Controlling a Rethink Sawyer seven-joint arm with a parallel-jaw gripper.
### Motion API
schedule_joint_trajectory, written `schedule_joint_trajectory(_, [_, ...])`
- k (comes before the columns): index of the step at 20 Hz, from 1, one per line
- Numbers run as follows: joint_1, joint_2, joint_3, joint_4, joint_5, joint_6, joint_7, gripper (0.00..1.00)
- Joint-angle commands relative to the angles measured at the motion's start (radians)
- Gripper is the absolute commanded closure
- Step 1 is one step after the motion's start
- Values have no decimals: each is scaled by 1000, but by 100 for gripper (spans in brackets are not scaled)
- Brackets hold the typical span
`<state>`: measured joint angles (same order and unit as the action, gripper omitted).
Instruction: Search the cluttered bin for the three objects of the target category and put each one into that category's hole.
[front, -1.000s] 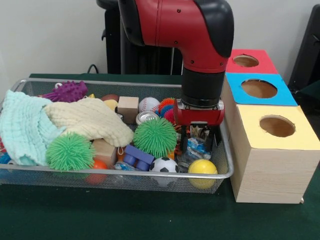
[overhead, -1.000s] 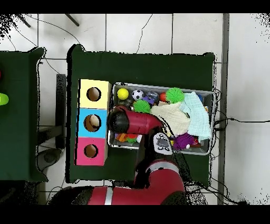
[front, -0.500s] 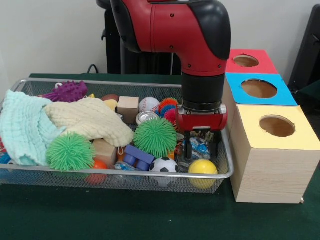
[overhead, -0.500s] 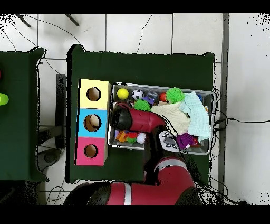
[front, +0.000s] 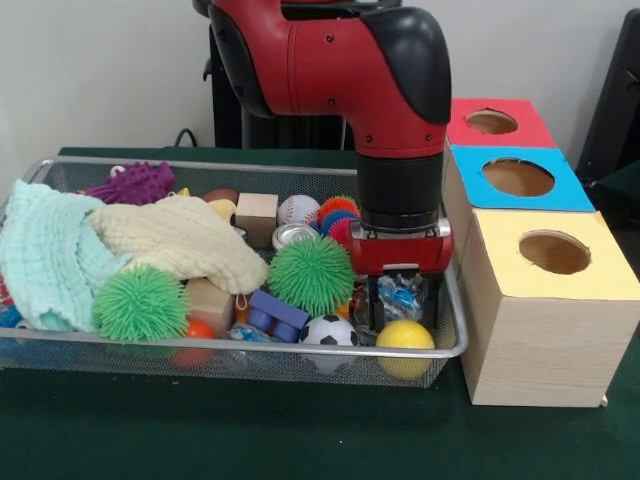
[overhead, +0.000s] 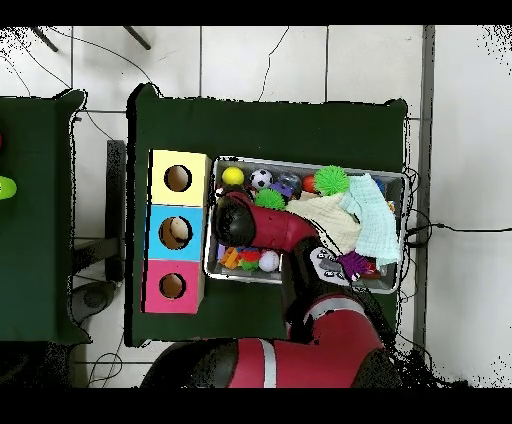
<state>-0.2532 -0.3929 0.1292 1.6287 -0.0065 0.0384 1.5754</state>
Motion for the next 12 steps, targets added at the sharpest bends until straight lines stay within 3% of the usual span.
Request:
schedule_joint_trajectory(1, [97,93,-27,-30,53,-24,214,0])
schedule_joint_trajectory(7, [313,174,-344,-88,202,263,301,0])
schedule_joint_trajectory(12, [396,216,-455,-111,280,431,346,0])
